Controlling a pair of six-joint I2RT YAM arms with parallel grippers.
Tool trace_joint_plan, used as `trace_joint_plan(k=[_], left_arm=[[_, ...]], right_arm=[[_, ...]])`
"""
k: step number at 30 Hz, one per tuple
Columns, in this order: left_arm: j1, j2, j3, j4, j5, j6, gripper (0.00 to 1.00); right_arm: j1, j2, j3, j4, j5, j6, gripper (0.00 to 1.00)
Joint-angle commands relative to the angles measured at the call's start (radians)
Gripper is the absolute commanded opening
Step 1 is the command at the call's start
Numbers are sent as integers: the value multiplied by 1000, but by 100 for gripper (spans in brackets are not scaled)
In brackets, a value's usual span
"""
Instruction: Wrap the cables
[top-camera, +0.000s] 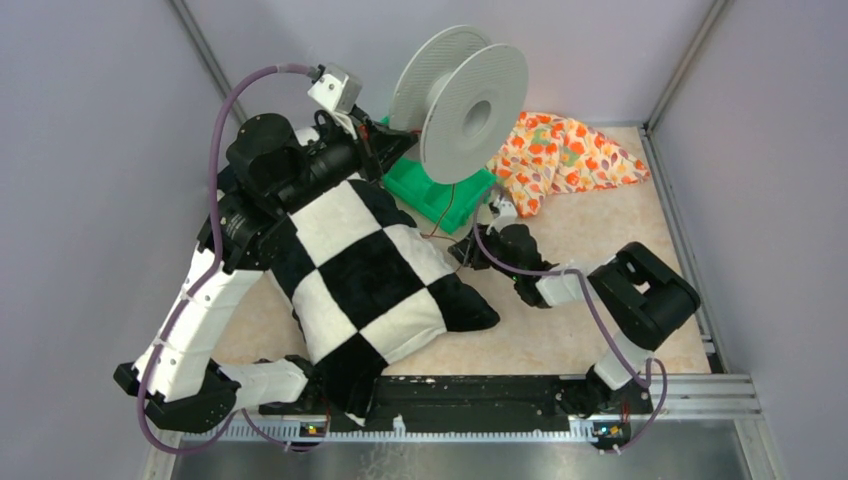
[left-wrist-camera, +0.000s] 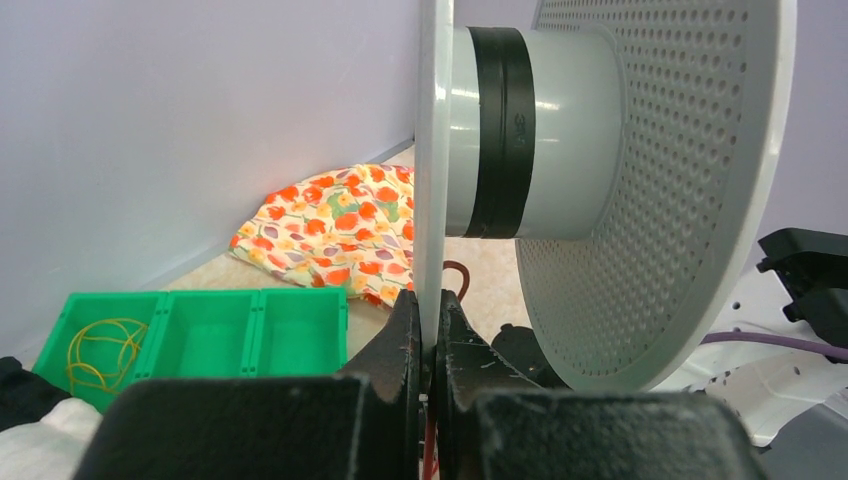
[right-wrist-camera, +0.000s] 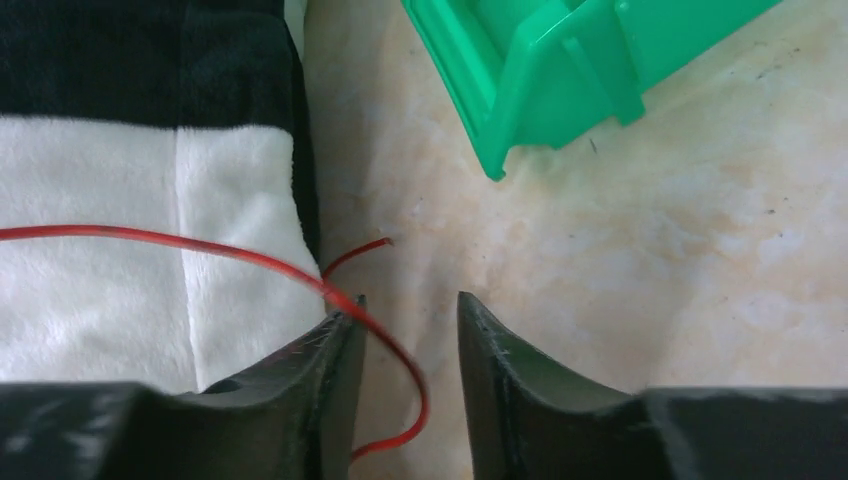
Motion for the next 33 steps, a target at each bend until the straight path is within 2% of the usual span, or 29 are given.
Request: trace_joint_plan(k=[1, 2, 3, 7, 11, 14, 17, 20, 23, 28, 33], left_arm=[[0, -18, 45, 124, 13, -28, 0], [0, -18, 41, 123, 11, -27, 0], [1, -18, 36, 120, 10, -25, 0], [0, -19, 13, 89, 20, 30, 0], [0, -26, -27, 42, 119, 124, 0], [0, -20, -46, -18, 199, 202, 0], [0, -7, -81, -81, 257, 274, 0], [0, -9, -149, -111, 308, 342, 0], [0, -53, -252, -73, 306, 402, 0], [0, -81, -356, -68, 220, 488, 0], [1, -58, -419, -50, 115, 495, 0]], right_arm=[[7, 5, 19, 152, 70, 20, 20], [8, -10, 11, 136, 114, 24, 3], [8, -30, 2, 111, 153, 24, 0], [-19, -188, -68, -9, 306, -17, 0], [-199, -398, -85, -227, 228, -11, 0], [-310, -566, -44, -405, 226, -41, 0], [-353, -681, 64, -613, 290, -136, 0], [-373, -709, 186, -823, 325, -209, 0], [-429, -717, 284, -973, 356, -196, 0], [-593, -749, 374, -1115, 279, -91, 0], [-638, -761, 483, -1236, 346, -96, 0]])
